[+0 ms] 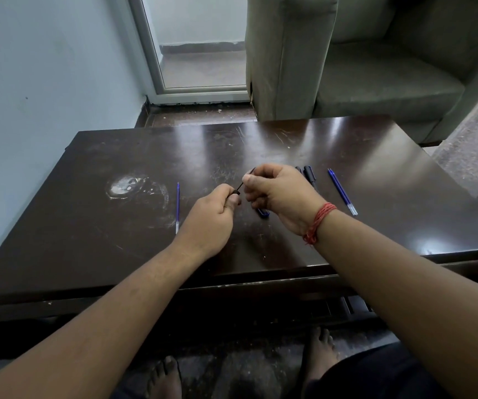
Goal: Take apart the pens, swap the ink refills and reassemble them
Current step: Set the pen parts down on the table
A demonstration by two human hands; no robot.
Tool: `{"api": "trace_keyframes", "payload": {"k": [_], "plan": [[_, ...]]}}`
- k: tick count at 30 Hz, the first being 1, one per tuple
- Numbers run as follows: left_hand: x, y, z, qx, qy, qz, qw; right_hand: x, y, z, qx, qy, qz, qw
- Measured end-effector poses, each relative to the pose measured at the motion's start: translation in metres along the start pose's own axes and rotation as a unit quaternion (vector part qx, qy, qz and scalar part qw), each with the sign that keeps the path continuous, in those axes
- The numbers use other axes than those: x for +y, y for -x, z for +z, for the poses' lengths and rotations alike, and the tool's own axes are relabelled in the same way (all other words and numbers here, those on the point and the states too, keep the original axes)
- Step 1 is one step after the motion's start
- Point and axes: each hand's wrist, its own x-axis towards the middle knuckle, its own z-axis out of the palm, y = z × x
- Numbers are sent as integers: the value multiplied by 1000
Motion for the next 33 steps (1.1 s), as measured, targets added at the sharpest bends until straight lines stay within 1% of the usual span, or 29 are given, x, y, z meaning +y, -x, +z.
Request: {"api": "trace_keyframes", "payload": {"k": [2,5,7,8,9,10,11,12,14,16,17,19,22,26,33], "plan": [[0,0,0,0,0,-4,1000,-7,-1,-3,31,-65,3,997],[-1,0,-2,1,1,-11,1000,-16,-9,-15,92,-170,-11,981],[-2,0,-3,-1,2,-13,1000,-22,-16,-31,142,-209,-42,967],[-3,0,-4,-3,4,-15,1000,-24,-18,-41,168,-209,-63,961],[-3,0,-4,-4,4,-16,1000,-26,-21,-53,195,-184,-85,960],[-3,-1,-4,-4,4,-18,1000,-27,-23,-66,224,-125,-109,960],[-4,-1,-4,-4,2,-19,1000,-27,-25,-82,253,-31,-126,959],[-4,-1,-4,-5,0,-19,1000,-24,-27,-99,274,80,-133,949],[-3,-1,-4,-8,-3,-22,1000,-17,-30,-128,303,285,-116,902],[-3,-1,-5,-12,-7,-25,1000,-7,-33,-152,304,409,-75,857],[-3,0,-5,-14,-10,-26,1000,-2,-33,-159,297,444,-48,844],[-3,0,-5,-15,-14,-24,999,8,-35,-167,291,477,-13,829],[-3,1,-4,-16,-21,-25,999,18,-40,-167,277,506,13,816],[-2,2,-5,-18,-26,-26,999,27,-48,-165,233,531,48,813],[0,3,-6,-24,-43,-23,999,31,-51,-163,221,534,40,815]]}}
